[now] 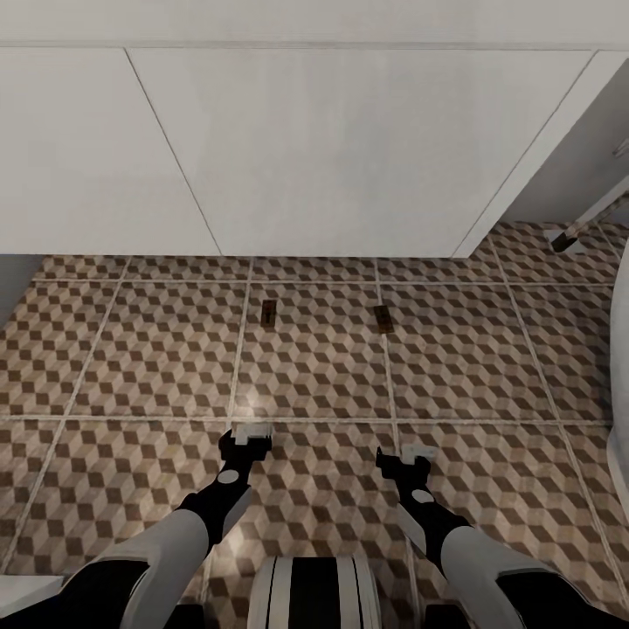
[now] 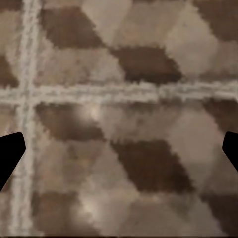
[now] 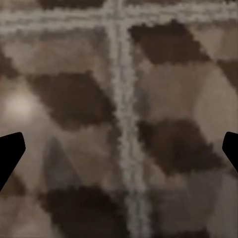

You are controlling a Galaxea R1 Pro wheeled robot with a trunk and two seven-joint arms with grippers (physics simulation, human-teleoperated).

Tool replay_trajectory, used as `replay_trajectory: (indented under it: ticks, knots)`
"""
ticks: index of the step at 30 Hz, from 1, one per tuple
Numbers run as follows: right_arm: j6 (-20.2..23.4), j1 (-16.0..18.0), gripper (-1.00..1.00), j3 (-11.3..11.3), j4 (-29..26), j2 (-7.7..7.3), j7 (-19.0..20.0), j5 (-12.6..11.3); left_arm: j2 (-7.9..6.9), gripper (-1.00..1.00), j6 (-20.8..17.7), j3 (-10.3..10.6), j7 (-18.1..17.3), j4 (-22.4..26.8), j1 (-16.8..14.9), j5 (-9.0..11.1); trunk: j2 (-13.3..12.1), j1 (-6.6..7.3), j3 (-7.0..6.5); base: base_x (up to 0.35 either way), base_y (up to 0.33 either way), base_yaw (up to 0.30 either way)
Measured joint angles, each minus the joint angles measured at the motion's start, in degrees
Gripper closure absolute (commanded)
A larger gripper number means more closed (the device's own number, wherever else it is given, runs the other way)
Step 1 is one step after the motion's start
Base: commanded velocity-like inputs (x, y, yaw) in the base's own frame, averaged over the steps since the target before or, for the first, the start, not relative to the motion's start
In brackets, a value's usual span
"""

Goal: Take the four mousetraps from the cabinet in the bathroom and place them on the bathroom floor. Make sure all four end up on the same floor surface, and ensure that at least two of them are either under or directly next to the same bathroom sink.

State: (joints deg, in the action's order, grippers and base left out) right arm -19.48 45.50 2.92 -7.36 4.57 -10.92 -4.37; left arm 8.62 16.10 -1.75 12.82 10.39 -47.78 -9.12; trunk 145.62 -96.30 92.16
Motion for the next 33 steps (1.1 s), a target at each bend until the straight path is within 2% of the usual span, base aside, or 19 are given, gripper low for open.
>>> replay_trajectory:
  ticks: [13, 33]
  knots:
    - [0.0, 0.0, -1.00, 0.0, 0.0, 0.00, 0.0, 0.0, 0.13, -1.00, 0.1, 0.0, 0.3, -0.4, 0.0, 0.0, 0.0, 0.00, 0.00, -0.001, 0.000, 0.000]
    - [0.0, 0.0, -1.00, 0.0, 0.0, 0.00, 0.0, 0.0, 0.14, -1.00, 0.1, 0.0, 0.6, -0.5, 0.0, 0.0, -0.3, 0.52, -4.43, 0.000, 0.000, 0.000]
